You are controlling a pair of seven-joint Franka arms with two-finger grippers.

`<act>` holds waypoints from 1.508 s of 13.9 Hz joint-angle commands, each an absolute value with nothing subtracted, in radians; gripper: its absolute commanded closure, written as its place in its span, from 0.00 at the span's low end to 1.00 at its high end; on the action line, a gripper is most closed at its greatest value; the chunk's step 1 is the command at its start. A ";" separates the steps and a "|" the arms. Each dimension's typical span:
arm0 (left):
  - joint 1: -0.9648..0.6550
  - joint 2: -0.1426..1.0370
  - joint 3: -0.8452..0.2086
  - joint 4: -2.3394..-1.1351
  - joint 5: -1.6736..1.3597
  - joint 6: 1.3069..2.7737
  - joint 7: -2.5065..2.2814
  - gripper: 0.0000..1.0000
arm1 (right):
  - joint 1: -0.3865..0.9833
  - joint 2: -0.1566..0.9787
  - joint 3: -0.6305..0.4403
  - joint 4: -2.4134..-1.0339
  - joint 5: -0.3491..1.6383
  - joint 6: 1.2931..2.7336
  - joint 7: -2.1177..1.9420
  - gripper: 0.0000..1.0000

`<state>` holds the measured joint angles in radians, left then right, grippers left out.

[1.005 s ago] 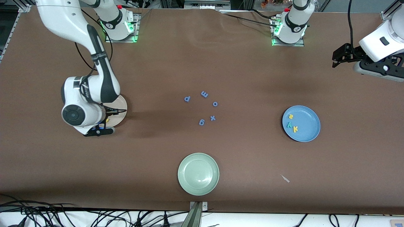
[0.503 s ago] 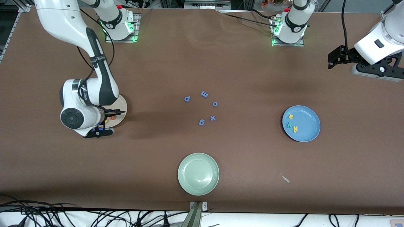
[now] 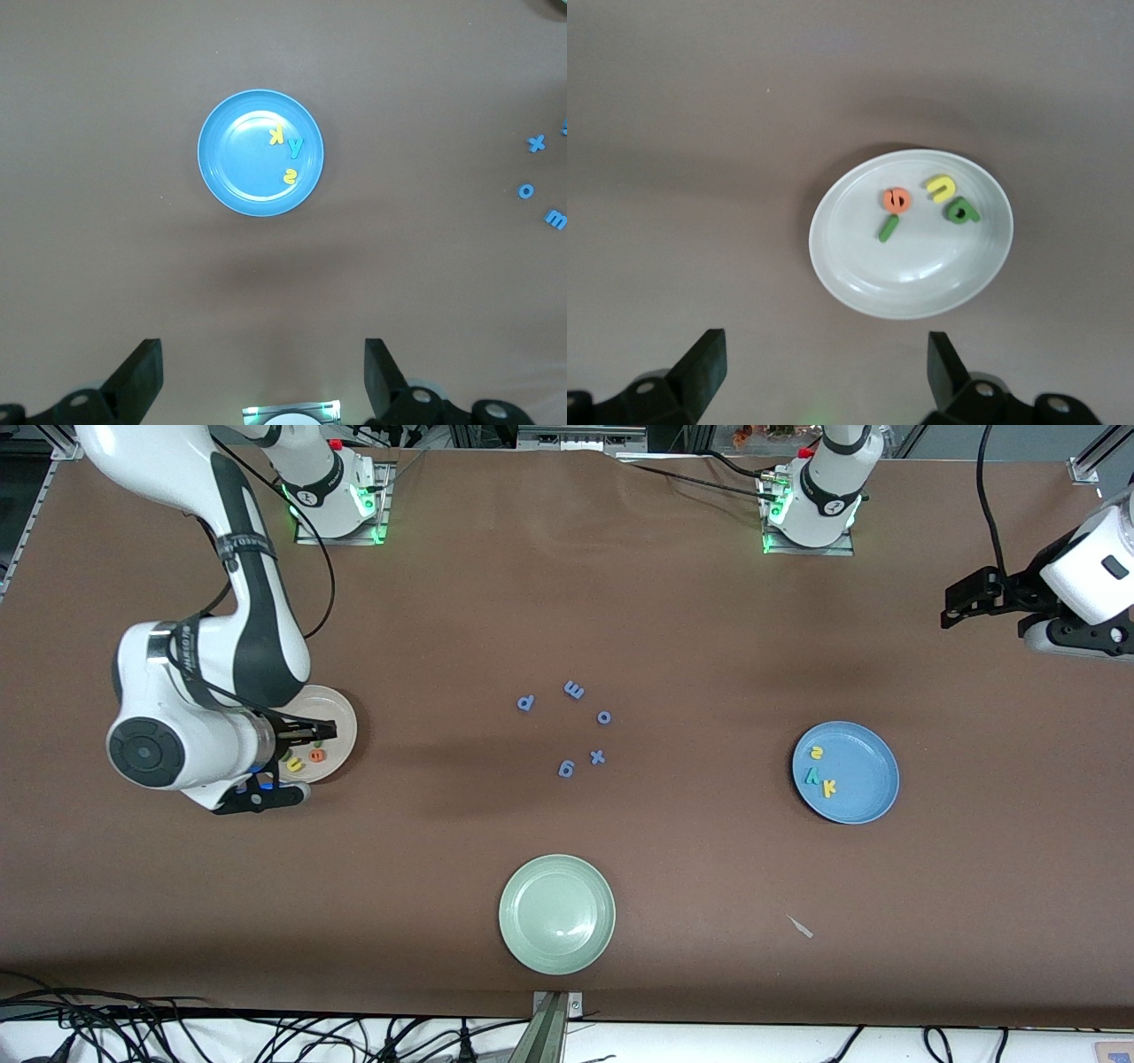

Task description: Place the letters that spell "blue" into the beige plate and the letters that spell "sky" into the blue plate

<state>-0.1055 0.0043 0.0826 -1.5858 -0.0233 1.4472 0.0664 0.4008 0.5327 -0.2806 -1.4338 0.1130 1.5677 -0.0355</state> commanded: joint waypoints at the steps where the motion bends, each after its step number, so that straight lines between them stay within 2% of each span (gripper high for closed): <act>1: -0.113 0.023 0.075 -1.545 -0.037 1.425 0.063 0.00 | 0.396 0.509 -0.287 -1.405 0.120 1.511 -0.028 0.00; 3: -0.109 0.023 0.075 -1.545 -0.040 1.425 0.074 0.00 | 0.412 0.482 -0.291 -1.416 0.115 1.517 -0.028 0.00; 6: -0.110 0.023 0.075 -1.545 -0.040 1.425 0.074 0.00 | 0.408 0.330 -0.235 -1.587 0.025 1.624 -0.028 0.00; 8: -0.110 0.023 0.075 -1.545 -0.031 1.427 0.078 0.00 | 0.326 0.214 -0.159 -1.705 0.002 1.683 -0.032 0.00; 10: -0.109 0.025 0.075 -1.545 -0.026 1.427 0.080 0.00 | 0.247 0.148 -0.075 -1.733 -0.028 1.664 -0.037 0.00; 13: -0.109 0.031 0.075 -1.543 -0.028 1.427 0.078 0.00 | 0.166 0.052 -0.026 -1.782 -0.026 1.641 -0.035 0.00; 17: -0.113 0.051 0.074 -1.511 -0.028 1.422 0.077 0.00 | 0.037 -0.027 0.049 -1.778 -0.034 1.631 -0.043 0.00; 21: -0.106 0.051 0.075 -1.511 -0.029 1.420 0.081 0.00 | -0.009 -0.029 0.052 -1.689 -0.048 1.563 -0.040 0.00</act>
<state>-0.1111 0.0325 0.0737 -1.5491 -0.0233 1.4472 0.0667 0.0308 -0.0209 0.0282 -1.7249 -0.0389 1.6151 -0.0397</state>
